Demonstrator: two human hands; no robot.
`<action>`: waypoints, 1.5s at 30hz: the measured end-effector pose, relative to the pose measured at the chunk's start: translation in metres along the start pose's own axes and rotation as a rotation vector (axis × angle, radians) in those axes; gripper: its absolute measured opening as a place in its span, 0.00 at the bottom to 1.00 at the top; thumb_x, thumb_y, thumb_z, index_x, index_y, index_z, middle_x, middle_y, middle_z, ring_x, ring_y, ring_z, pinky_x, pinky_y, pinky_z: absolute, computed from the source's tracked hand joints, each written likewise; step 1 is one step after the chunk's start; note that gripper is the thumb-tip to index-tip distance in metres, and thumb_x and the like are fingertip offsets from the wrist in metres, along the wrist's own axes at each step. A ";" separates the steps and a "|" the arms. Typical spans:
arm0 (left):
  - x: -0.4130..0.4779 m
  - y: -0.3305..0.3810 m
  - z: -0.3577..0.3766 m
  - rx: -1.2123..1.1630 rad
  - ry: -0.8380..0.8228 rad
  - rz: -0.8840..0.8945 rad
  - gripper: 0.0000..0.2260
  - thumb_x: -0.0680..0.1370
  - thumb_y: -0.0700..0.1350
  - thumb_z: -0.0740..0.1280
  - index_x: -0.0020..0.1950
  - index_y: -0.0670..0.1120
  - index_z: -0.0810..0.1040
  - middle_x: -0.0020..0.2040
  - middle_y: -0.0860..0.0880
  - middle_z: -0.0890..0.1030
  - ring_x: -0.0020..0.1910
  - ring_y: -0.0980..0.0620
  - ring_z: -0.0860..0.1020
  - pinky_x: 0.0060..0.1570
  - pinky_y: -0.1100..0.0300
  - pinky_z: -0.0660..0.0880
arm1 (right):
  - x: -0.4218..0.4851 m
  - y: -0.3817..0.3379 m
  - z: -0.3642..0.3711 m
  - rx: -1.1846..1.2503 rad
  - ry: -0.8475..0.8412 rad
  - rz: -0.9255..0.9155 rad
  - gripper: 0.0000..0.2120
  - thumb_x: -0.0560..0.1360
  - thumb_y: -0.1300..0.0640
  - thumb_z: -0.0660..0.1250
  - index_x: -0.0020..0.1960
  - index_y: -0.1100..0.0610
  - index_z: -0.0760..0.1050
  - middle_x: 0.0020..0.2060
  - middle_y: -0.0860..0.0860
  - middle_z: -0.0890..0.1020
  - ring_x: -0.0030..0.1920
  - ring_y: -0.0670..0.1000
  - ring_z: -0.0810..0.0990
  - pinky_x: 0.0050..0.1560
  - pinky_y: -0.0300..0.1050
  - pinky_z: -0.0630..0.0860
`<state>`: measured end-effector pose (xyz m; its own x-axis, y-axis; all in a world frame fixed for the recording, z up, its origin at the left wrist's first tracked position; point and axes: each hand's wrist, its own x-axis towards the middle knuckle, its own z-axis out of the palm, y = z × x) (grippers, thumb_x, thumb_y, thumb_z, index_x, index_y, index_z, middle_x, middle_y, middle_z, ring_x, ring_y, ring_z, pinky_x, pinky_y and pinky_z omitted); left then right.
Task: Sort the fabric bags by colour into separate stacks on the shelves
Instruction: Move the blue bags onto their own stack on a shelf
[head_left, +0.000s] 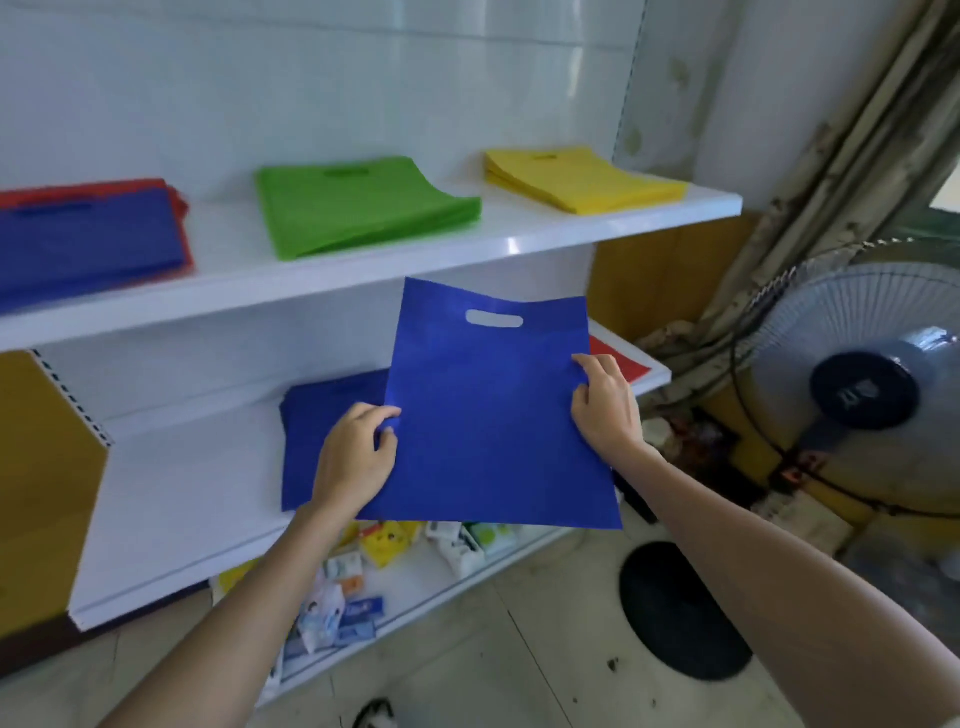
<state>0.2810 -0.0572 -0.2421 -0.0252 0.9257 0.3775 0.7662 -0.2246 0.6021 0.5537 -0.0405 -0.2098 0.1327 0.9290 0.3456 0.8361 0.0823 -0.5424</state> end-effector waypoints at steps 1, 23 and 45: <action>-0.005 -0.005 0.012 -0.002 -0.027 -0.009 0.13 0.78 0.37 0.61 0.60 0.42 0.77 0.57 0.46 0.77 0.54 0.49 0.75 0.50 0.64 0.67 | -0.006 0.010 0.006 -0.011 -0.021 0.023 0.20 0.78 0.64 0.54 0.70 0.60 0.65 0.65 0.54 0.69 0.58 0.57 0.74 0.54 0.50 0.73; 0.047 -0.265 0.095 0.260 -0.086 -0.305 0.15 0.76 0.34 0.62 0.62 0.39 0.76 0.57 0.38 0.76 0.56 0.39 0.74 0.57 0.48 0.71 | 0.088 0.010 0.340 0.092 -0.304 -0.052 0.19 0.78 0.66 0.55 0.69 0.63 0.67 0.66 0.57 0.70 0.60 0.59 0.73 0.56 0.51 0.72; 0.060 -0.238 0.041 0.267 -0.099 -0.351 0.14 0.77 0.41 0.61 0.62 0.44 0.76 0.60 0.40 0.71 0.60 0.41 0.72 0.60 0.51 0.69 | 0.093 -0.047 0.316 -0.158 -0.355 -0.178 0.20 0.76 0.65 0.54 0.68 0.62 0.65 0.64 0.59 0.71 0.62 0.59 0.68 0.58 0.52 0.70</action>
<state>0.1233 0.0647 -0.3919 -0.2617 0.9593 0.1064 0.8615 0.1825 0.4738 0.3586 0.1556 -0.3942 -0.1900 0.9740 0.1232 0.9041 0.2225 -0.3648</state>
